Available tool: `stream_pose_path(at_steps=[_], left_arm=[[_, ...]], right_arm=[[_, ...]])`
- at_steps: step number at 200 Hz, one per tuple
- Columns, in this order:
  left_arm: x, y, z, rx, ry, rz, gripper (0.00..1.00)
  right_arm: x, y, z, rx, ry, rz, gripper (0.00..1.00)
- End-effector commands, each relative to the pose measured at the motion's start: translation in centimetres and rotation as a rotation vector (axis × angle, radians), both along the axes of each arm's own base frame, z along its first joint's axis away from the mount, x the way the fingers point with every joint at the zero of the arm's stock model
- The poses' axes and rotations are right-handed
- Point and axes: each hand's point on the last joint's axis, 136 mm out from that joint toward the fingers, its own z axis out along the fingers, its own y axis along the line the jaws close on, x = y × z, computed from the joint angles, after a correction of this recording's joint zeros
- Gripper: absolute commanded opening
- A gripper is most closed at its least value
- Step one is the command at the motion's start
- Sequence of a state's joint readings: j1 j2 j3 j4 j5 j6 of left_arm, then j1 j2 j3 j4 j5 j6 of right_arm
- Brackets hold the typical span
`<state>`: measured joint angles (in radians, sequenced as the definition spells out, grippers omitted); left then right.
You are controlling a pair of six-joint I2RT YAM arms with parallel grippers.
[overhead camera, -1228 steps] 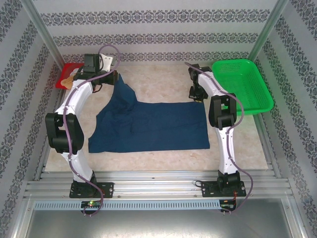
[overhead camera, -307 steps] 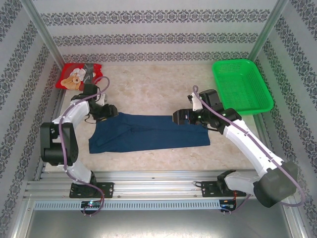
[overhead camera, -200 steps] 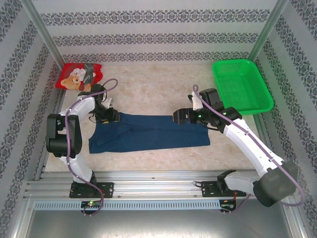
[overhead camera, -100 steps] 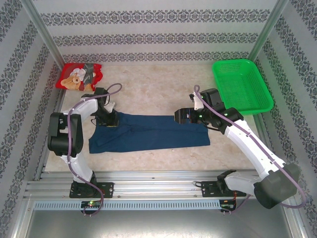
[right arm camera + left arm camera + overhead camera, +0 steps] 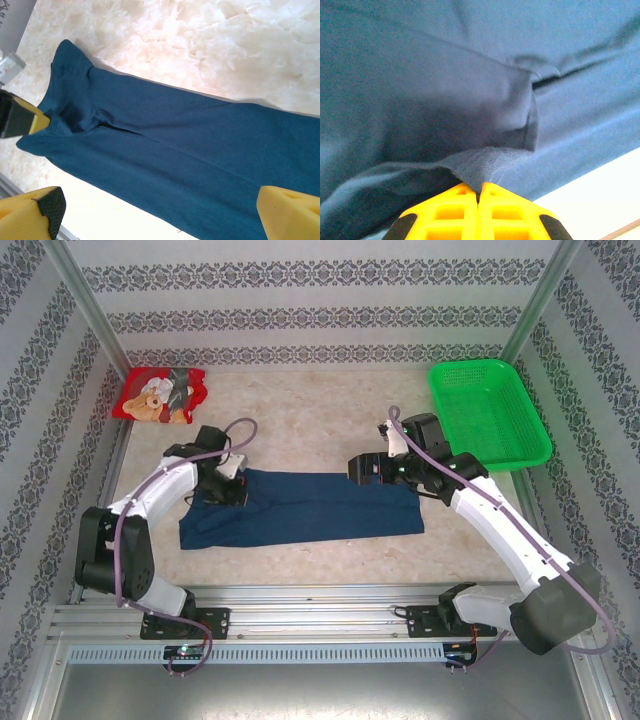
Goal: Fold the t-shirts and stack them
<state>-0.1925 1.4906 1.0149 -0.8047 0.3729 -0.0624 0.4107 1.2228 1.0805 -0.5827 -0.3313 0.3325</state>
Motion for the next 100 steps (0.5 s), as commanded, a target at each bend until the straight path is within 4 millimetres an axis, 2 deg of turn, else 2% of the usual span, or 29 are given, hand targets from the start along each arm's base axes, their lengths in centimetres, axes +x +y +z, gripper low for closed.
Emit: stream_pose_path(at_steps=[1,45,81,100], left_arm=[[-2.1,-0.8,-0.3,-0.002,0.033,0.01,0.04],[-3.9,-1.5,-1.9,0.009,0.091,0.034,0.05],[-5.0,-1.9,-2.7,0.006,0.122,0.068,0.09],[-6.1,-2.6,-3.4,-0.021,0.179,0.075,0.15]], right_arm=[[0.4,0.9,1.1,0.02,-0.032,0.038,0.98],[0.6,1.2,1.0,0.022,-0.022,0.042,0.98],[0.5,1.0,0.8,0.01,-0.016,0.036,0.98],[0.6,0.8,0.5,0.001,-0.007,0.028,0.98]])
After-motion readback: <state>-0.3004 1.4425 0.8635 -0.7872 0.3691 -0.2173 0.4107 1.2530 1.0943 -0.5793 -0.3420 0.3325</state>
